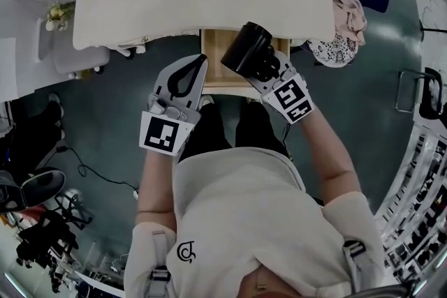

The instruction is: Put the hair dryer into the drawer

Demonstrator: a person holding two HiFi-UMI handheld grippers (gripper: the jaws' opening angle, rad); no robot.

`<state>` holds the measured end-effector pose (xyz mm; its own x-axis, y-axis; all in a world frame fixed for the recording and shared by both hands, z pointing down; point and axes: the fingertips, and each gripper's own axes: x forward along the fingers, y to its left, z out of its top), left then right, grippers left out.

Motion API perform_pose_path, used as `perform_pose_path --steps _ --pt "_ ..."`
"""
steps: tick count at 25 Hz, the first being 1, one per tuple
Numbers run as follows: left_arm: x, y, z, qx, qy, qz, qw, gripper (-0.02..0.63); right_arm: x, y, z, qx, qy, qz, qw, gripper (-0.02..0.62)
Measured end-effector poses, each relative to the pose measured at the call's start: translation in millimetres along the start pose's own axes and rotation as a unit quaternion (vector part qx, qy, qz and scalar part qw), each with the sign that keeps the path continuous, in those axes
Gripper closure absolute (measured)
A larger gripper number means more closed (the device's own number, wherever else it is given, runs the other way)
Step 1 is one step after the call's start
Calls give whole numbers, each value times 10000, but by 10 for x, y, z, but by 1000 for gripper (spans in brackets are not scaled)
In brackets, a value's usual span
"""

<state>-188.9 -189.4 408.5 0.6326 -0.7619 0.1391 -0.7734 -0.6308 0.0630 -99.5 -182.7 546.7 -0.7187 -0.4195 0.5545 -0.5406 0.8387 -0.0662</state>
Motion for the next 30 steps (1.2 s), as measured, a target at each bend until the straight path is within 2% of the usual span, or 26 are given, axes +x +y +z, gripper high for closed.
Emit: perform_pose_path --steps 7,17,22,30 --pt "23 110 -471 -219 332 212 9990 592 488 21 -701 -466 1110 640 9907 359" --pt "-63 252 -879 -500 567 445 9961 592 1038 119 -1417 -516 2112 1303 9673 359" --pt "-96 235 -1014 -620 616 480 9950 592 1193 114 -1737 -751 2526 1421 9541 357" --pt "-126 194 -1173 -744 739 463 9934 592 1378 101 -1895 -860 3047 1466 9371 345"
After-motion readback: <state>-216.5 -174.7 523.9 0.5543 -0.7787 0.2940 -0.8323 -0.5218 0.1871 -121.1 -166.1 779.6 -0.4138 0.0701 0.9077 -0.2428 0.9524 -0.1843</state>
